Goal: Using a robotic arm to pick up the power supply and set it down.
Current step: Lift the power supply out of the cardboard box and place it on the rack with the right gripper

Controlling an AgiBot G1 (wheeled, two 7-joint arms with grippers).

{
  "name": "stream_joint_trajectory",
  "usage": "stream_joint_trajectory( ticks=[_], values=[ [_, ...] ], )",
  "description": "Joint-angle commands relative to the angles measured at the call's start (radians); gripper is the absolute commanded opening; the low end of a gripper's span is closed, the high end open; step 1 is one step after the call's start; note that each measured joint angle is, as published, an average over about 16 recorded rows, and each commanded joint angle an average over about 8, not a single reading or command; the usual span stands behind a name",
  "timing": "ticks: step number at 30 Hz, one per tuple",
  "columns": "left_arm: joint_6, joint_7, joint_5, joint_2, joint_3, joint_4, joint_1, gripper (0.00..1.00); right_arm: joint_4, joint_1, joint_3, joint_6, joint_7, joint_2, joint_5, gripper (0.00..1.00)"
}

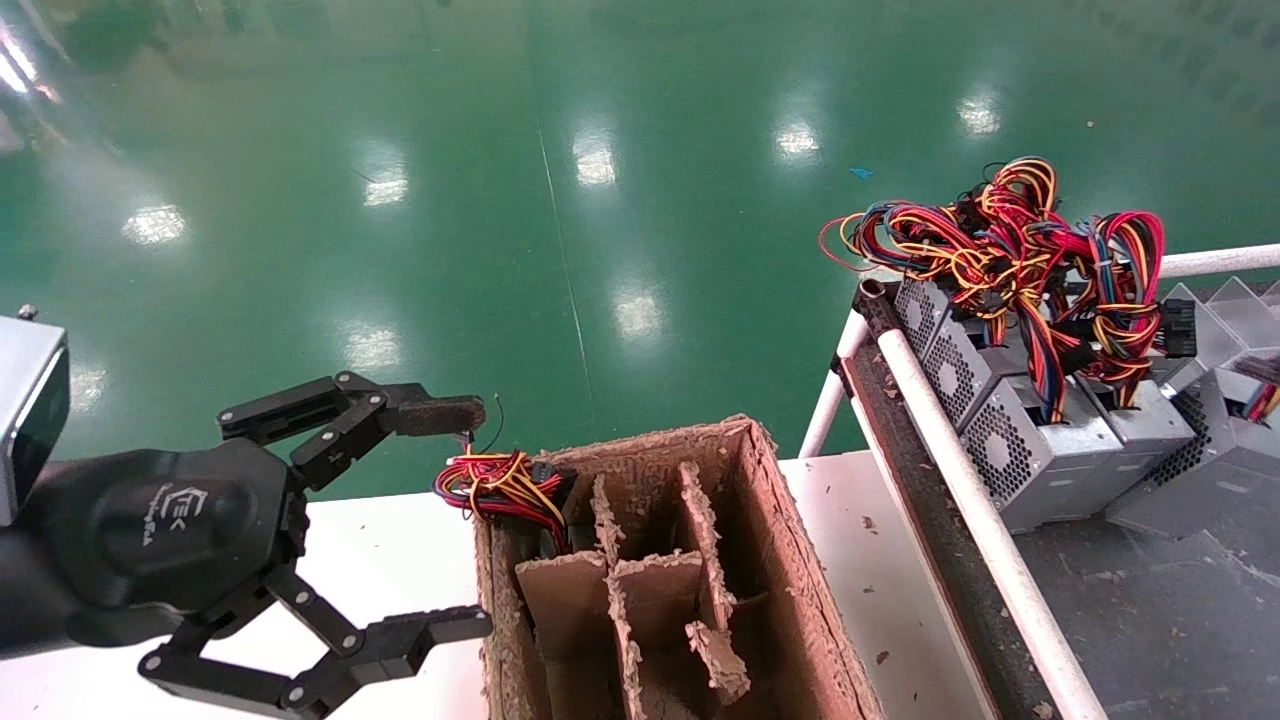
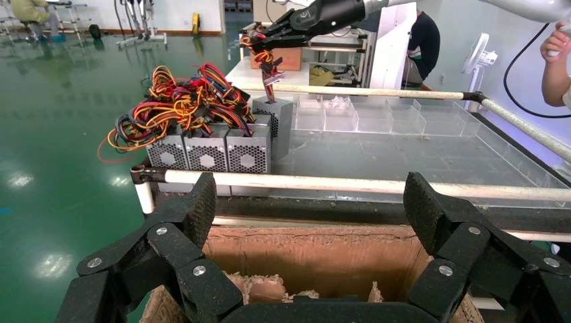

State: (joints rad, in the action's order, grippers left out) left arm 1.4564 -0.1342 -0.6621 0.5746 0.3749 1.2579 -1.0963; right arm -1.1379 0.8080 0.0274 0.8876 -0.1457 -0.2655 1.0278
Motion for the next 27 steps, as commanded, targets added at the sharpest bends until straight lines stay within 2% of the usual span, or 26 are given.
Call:
stream_joint_trajectory(
  ticks=[1,4,7,12,15,27],
  values=[
    [0.0,0.0,0.0,0.0,0.0,0.0,0.0,1.0,-0.032,-0.012,-0.002,-0.03,-0.016,-0.007,0.009,0.0],
    [0.0,0.0,0.0,0.0,0.0,0.0,0.0,1.0,-0.061,0.0,-0.026,-0.064,-0.043,-0.02,0.037,0.0],
    [0.0,0.0,0.0,0.0,0.0,0.0,0.0,1.0,-0.08,0.026,-0.054,-0.093,-0.065,-0.037,0.07,0.09],
    [0.0,0.0,0.0,0.0,0.0,0.0,0.0,1.0,-0.087,0.09,-0.104,-0.126,-0.096,-0.073,0.129,0.7],
    [0.0,0.0,0.0,0.0,0.0,0.0,0.0,1.0,-0.081,0.133,-0.133,-0.129,-0.115,-0.091,0.16,0.98],
    [0.0,0.0,0.0,0.0,0.0,0.0,0.0,1.0,-0.044,0.249,-0.196,-0.052,-0.164,-0.114,0.205,1.0]
  ],
)
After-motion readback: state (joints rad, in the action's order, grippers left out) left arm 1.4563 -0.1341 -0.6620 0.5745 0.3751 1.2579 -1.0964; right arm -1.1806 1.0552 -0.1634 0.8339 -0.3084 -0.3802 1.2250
